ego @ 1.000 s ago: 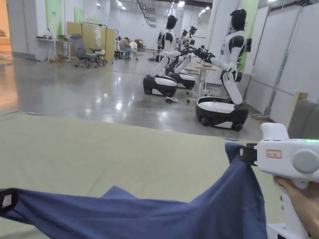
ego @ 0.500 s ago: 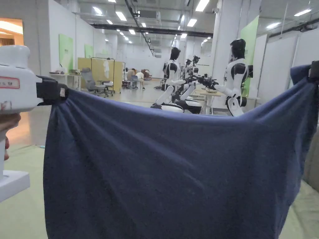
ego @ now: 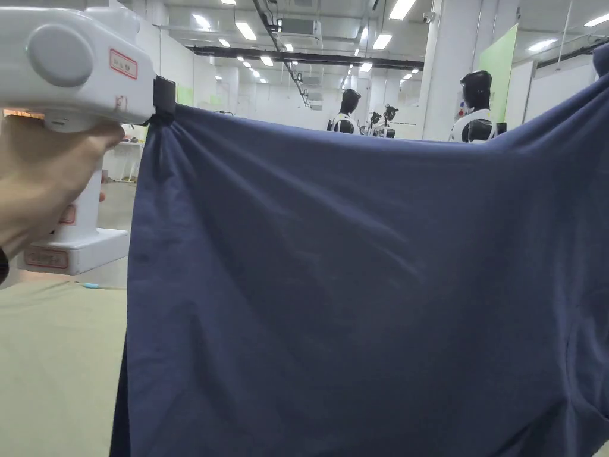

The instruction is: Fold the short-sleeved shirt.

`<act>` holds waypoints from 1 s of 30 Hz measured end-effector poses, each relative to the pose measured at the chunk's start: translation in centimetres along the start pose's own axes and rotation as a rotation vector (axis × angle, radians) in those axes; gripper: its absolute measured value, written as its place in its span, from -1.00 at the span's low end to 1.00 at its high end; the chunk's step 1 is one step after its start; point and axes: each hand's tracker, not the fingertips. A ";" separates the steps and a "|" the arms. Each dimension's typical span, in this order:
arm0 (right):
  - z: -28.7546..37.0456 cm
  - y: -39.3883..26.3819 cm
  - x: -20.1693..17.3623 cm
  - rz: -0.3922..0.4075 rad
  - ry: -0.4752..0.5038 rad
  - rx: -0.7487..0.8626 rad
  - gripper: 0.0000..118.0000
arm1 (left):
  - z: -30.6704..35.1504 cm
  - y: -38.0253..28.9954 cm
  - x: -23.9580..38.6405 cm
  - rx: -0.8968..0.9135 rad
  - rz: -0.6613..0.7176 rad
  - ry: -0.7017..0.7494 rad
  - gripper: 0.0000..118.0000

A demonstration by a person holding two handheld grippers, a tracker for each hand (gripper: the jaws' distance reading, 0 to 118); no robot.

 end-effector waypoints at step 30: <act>-3.8 4.0 -5.1 0.093 0.029 0.020 -0.97 | -11.2 -2.2 0.8 -0.072 -0.024 0.111 -0.91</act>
